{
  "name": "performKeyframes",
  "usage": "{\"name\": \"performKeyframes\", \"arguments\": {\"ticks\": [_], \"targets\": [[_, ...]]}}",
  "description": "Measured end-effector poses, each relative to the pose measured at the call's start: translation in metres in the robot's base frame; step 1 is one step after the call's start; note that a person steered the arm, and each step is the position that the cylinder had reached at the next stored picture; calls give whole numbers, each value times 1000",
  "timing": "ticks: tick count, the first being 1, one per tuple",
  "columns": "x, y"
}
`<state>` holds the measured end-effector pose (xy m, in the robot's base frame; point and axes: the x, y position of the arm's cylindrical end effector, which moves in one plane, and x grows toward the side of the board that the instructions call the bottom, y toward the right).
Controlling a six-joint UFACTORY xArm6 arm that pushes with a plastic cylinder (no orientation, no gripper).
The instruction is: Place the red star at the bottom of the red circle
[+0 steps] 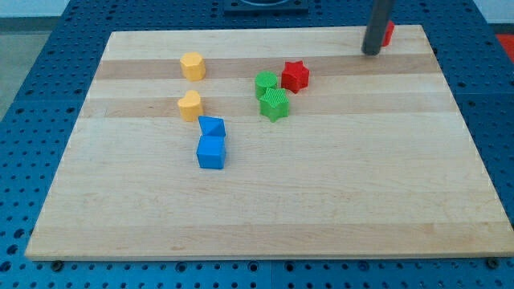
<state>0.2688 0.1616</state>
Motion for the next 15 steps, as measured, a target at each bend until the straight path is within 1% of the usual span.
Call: {"name": "performKeyframes", "arguments": {"ticks": [2, 3, 4, 5, 7, 9, 10, 11, 13, 14, 15], "targets": [[6, -135], [25, -189], [64, -203], [67, -193], [61, -135], [32, -76], [36, -50], [59, -42], [126, -40], [125, -21], [112, -8]]}}
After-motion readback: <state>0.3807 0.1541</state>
